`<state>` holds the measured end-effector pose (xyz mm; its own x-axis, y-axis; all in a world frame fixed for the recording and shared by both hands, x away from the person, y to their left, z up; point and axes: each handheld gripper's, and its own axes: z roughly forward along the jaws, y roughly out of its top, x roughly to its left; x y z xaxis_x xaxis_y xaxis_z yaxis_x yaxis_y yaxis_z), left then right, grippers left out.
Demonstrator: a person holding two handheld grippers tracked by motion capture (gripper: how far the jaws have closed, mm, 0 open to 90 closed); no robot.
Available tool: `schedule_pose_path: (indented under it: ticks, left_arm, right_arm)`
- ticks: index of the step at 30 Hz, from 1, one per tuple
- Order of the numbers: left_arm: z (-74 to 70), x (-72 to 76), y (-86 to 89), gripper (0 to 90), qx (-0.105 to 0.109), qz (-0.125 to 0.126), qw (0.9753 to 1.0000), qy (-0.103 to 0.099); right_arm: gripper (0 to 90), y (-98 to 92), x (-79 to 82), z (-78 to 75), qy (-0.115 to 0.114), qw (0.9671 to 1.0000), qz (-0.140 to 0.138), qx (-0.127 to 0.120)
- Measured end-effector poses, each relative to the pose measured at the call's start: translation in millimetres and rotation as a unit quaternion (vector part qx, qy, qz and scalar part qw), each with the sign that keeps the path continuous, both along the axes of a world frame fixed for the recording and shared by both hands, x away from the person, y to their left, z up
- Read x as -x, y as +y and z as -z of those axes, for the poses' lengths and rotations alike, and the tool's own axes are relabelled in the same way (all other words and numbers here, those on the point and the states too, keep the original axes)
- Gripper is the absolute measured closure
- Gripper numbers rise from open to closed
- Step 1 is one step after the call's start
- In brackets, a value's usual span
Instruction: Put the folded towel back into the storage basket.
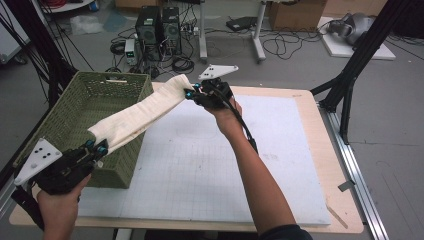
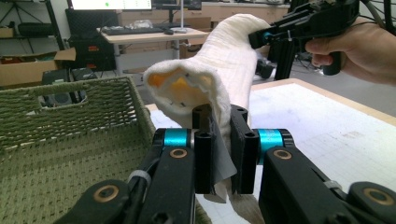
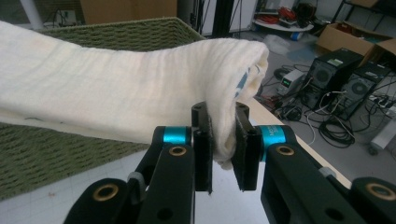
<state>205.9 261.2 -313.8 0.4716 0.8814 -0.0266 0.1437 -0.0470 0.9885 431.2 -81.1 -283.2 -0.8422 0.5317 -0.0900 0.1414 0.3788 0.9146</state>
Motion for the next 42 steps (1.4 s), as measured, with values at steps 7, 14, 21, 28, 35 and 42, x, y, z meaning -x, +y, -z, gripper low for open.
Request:
schedule_pose_path:
  ticks: [7, 14, 21, 28, 35, 42]
  left_arm:
    - [-0.1, 5.4, 7.8, 81.7, 0.0, -0.012, 0.9999, -0.004]
    - [1.9, 10.2, 18.6, 81.7, 0.003, -0.026, 0.9997, -0.004]
    - [0.4, 15.9, 29.4, 81.6, 0.002, -0.039, 0.9992, -0.006]
    - [1.5, 20.4, 40.3, 81.6, 0.003, -0.056, 0.9984, -0.004]
    - [4.6, 24.6, 52.2, 81.6, 0.003, -0.075, 0.9972, -0.001]
    - [7.4, 25.0, 63.9, 81.4, -0.001, -0.09, 0.9959, 0.007]
  right_arm:
    - [80.6, 18.9, -7.1, -2.2, -0.002, 0.9999, -0.01, 0.005]
    - [80.6, 38.2, -12.5, -3.3, -0.004, 0.9997, -0.022, 0.009]
    - [80.5, 61.5, -17.7, -11.5, -0.009, 0.9994, -0.033, 0.012]
    - [80.5, 88.9, -24.9, -13.4, -0.011, 0.9989, -0.042, 0.018]
    - [80.5, 115.8, -30.3, -14.9, -0.008, 0.9984, -0.051, 0.023]
    - [80.5, 139.2, -34.9, -7.9, -0.002, 0.9982, -0.051, 0.03]
